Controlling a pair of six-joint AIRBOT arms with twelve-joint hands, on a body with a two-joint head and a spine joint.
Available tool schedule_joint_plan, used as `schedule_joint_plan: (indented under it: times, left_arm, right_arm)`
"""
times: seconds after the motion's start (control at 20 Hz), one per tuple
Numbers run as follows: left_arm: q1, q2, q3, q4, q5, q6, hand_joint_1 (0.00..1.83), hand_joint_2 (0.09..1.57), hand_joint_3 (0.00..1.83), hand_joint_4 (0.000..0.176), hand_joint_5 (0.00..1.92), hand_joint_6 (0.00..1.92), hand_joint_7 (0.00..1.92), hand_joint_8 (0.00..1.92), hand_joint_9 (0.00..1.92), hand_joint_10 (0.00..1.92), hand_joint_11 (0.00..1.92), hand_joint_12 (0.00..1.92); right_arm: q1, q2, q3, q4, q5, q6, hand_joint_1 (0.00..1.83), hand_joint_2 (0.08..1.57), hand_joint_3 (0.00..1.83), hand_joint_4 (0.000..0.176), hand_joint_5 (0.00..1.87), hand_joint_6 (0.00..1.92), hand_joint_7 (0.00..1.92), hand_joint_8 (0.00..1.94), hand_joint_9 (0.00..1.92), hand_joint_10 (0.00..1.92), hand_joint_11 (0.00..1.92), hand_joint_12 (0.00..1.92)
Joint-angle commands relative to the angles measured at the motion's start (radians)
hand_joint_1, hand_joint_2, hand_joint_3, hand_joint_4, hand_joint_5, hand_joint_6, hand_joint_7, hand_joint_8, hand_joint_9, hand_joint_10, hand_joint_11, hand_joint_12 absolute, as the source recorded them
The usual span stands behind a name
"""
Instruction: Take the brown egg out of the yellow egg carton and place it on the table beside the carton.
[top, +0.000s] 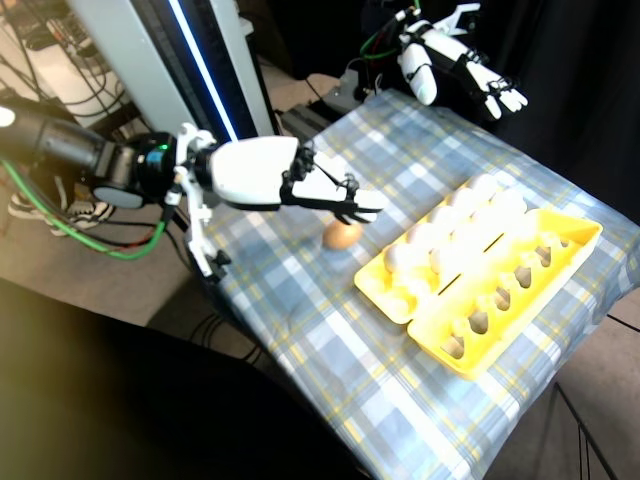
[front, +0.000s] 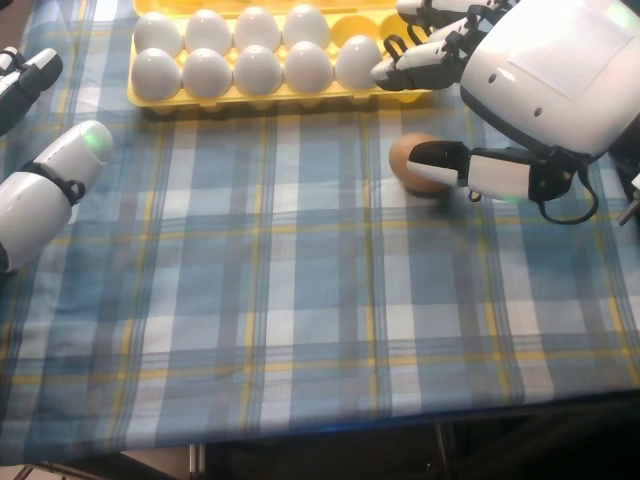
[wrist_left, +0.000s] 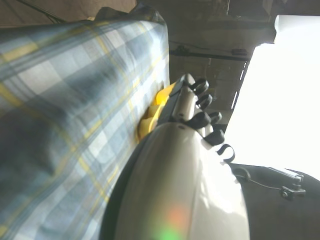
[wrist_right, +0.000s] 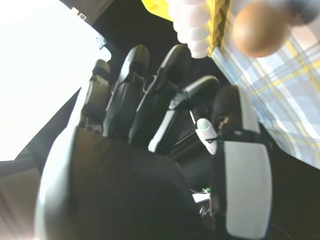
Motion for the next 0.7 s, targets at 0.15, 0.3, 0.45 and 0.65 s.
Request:
schedule_joint_plan:
  times: [0.15, 0.3, 0.45, 0.65]
  left_arm:
    - [-0.004, 0.002, 0.0, 0.042, -0.113, -0.006, 0.14, 1.22, 0.0, 0.034, 0.33, 0.0, 0.16, 0.0, 0.08, 0.0, 0.0, 0.0]
    - [-0.004, 0.002, 0.0, 0.042, -0.113, -0.006, 0.14, 1.22, 0.0, 0.037, 0.33, 0.0, 0.15, 0.0, 0.07, 0.0, 0.0, 0.0]
    - [-0.004, 0.001, -0.001, 0.038, -0.113, -0.006, 0.15, 1.23, 0.0, 0.033, 0.33, 0.0, 0.15, 0.0, 0.07, 0.0, 0.0, 0.0]
    - [-0.002, 0.001, -0.002, 0.026, -0.126, -0.006, 0.14, 1.23, 0.0, 0.037, 0.33, 0.0, 0.15, 0.0, 0.07, 0.0, 0.0, 0.0]
  right_arm:
    - [0.009, -0.003, 0.002, -0.017, 0.135, -0.004, 0.87, 1.05, 0.0, 0.0, 0.82, 0.0, 0.94, 0.0, 0.51, 0.0, 0.1, 0.0]
    - [0.009, 0.001, -0.005, -0.009, 0.163, -0.004, 0.83, 1.05, 0.0, 0.0, 0.8, 0.0, 0.9, 0.0, 0.48, 0.0, 0.04, 0.0]
    - [0.007, 0.041, -0.04, 0.045, 0.248, -0.083, 0.76, 1.06, 0.0, 0.0, 0.66, 0.0, 0.7, 0.0, 0.36, 0.0, 0.01, 0.0]
    - [-0.005, 0.084, -0.083, 0.073, 0.302, -0.175, 0.52, 1.07, 0.01, 0.0, 0.42, 0.0, 0.45, 0.0, 0.21, 0.0, 0.0, 0.0]
